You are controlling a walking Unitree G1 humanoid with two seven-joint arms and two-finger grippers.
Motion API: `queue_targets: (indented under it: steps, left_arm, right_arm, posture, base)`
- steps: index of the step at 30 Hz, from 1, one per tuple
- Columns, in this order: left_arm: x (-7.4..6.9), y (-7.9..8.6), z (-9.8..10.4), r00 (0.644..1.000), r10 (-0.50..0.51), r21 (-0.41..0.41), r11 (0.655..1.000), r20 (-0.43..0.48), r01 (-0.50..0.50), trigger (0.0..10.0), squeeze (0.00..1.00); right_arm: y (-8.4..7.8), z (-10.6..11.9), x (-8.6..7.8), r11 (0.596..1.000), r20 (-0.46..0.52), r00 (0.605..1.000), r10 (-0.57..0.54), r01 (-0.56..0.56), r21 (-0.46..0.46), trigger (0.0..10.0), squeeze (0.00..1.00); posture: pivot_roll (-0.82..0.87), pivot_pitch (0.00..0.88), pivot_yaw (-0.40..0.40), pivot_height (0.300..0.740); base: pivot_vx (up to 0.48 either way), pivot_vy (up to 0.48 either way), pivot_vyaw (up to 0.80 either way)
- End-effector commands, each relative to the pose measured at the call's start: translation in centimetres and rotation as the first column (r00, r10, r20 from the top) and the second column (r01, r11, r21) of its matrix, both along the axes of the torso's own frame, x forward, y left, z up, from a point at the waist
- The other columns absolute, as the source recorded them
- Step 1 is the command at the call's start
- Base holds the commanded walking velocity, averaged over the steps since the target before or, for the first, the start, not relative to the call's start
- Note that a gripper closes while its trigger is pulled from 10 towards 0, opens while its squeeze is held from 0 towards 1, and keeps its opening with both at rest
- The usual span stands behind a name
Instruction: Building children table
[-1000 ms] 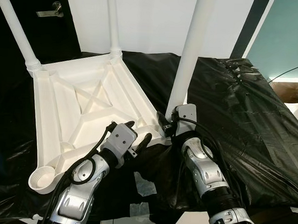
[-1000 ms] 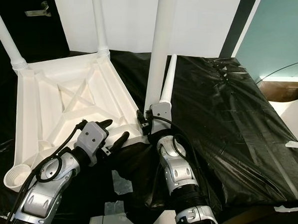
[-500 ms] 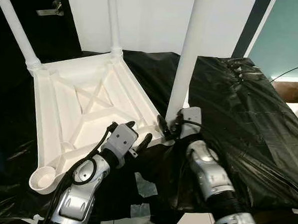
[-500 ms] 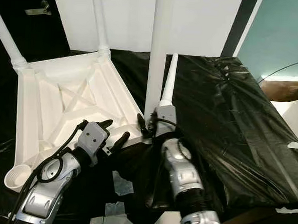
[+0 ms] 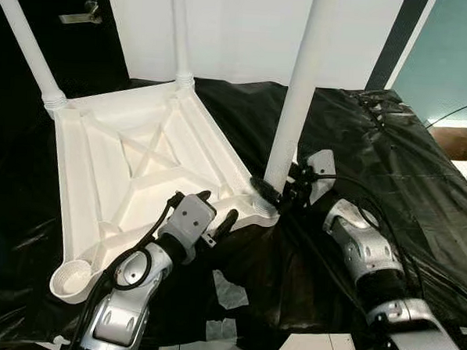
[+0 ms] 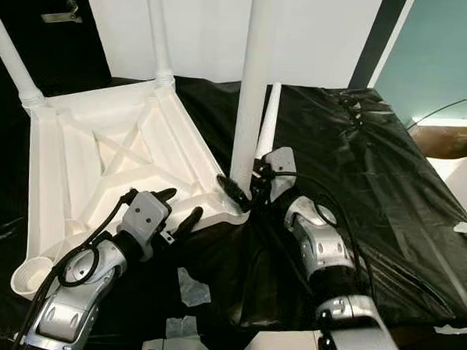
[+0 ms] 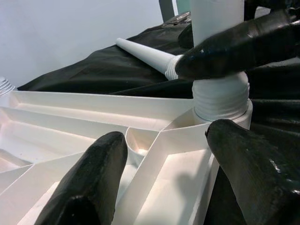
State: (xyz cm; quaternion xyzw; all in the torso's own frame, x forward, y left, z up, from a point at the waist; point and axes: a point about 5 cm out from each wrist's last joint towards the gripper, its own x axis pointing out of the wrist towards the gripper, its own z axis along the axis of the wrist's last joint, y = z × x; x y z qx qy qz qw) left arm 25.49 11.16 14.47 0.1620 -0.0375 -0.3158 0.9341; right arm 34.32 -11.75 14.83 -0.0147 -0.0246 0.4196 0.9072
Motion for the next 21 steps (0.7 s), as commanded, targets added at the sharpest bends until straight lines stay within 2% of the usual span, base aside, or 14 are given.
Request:
queue_targets:
  steps: [1, 4, 8, 9, 10, 11, 21]
  left_arm:
    - [0.1, 0.3, 0.3, 0.998, 0.062, -0.005, 0.998, 0.02, -0.062, 10.0, 0.0]
    - [0.1, 0.3, 0.3, 0.998, 0.063, -0.004, 0.998, 0.021, -0.063, 10.0, 0.0]
    - [0.1, 0.3, 0.4, 0.998, 0.064, -0.003, 0.998, 0.023, -0.064, 10.0, 0.0]
    - [0.2, 0.3, 0.4, 0.998, 0.065, -0.005, 0.998, 0.025, -0.065, 10.0, 0.0]
    - [0.2, 0.3, 0.4, 0.997, 0.066, -0.005, 0.998, 0.026, -0.066, 10.0, 0.0]
    - [0.2, 0.2, 0.5, 0.997, 0.066, -0.006, 0.998, 0.027, -0.066, 10.0, 0.0]
    - [0.2, 0.3, 0.6, 0.997, 0.076, -0.007, 0.997, 0.031, -0.076, 10.0, 0.0]
  right_arm:
    - [0.4, 0.0, 0.2, 0.997, -0.003, 0.997, 0.072, -0.072, -0.037, 10.0, 0.0]
    - [0.9, 0.0, 0.6, 0.985, -0.005, 0.988, 0.152, -0.152, -0.087, 10.0, 0.0]
    - [1.2, 0.1, 1.0, 0.976, -0.007, 0.983, 0.185, -0.185, -0.117, 10.0, 0.0]
    - [1.4, 0.1, 1.2, 0.973, -0.009, 0.982, 0.186, -0.186, -0.133, 6.3, 0.0]
    - [1.5, 0.1, 1.4, 0.971, -0.009, 0.982, 0.19, -0.189, -0.147, 0.9, 0.0]
    - [1.5, 0.1, 1.5, 0.969, -0.009, 0.981, 0.192, -0.191, -0.155, 0.0, 0.0]
    - [1.0, -0.3, 1.6, 0.975, -0.043, 0.984, 0.17, -0.175, -0.139, 0.0, 0.0]
  posture:
    - [0.13, 0.009, -0.026, 0.74]
    - [0.14, 0.004, -0.029, 0.74]
    - [0.14, 0.003, -0.03, 0.74]
    - [0.14, 0.0, -0.031, 0.74]
    - [0.14, 0.0, -0.033, 0.74]
    - [0.14, 0.0, -0.033, 0.74]
    - [0.15, 0.0, -0.043, 0.74]
  base:
    - [0.0, 0.0, 0.0]
    - [0.0, 0.0, 0.0]
    - [0.0, 0.0, 0.0]
    - [0.0, 0.0, 0.0]
    - [0.0, 0.0, 0.0]
    - [0.0, 0.0, 0.0]
    - [0.0, 0.0, 0.0]
